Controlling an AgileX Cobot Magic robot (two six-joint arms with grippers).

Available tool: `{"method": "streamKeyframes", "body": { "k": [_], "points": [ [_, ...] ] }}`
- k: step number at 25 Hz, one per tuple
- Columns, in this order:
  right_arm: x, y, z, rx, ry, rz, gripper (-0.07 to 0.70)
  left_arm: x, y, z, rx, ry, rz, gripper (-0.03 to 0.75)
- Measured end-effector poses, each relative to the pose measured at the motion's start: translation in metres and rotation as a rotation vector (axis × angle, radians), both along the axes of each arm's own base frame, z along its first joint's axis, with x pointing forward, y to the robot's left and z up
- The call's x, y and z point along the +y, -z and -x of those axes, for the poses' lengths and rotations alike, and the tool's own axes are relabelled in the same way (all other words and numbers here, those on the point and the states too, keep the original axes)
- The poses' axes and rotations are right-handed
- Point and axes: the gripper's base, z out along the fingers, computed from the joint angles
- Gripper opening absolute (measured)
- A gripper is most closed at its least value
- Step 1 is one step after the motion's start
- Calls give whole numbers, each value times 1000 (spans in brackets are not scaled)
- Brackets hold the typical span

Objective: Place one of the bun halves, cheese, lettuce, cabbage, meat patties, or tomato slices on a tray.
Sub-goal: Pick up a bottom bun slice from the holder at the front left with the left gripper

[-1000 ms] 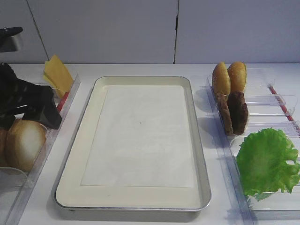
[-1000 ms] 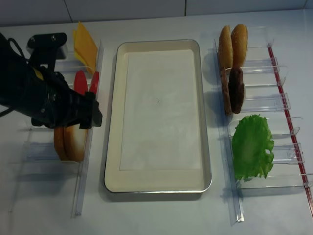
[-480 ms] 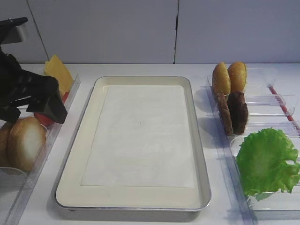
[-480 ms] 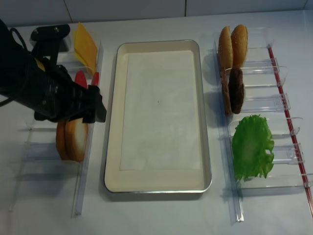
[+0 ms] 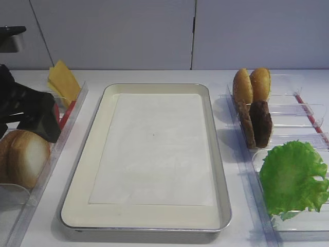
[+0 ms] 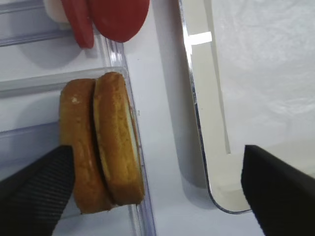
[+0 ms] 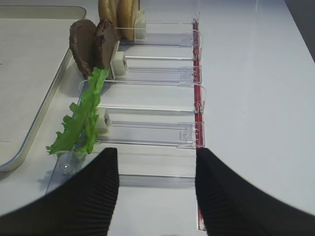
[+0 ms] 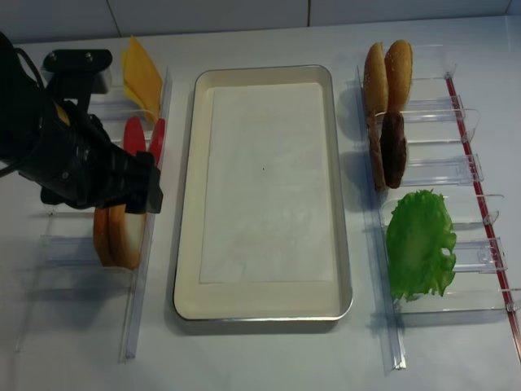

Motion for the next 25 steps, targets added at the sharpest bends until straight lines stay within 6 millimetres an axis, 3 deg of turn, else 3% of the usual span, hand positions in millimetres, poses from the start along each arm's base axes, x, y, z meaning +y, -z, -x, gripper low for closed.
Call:
{"method": "streamKeyframes", "body": {
  "k": [5, 25],
  "points": [
    [0, 0, 0, 0, 0, 0, 401, -6, -1, -1, -9, -17, 74, 665],
    [0, 0, 0, 0, 0, 0, 401, -8, 6, -8, 7, -20, 70, 665]
  ]
}}
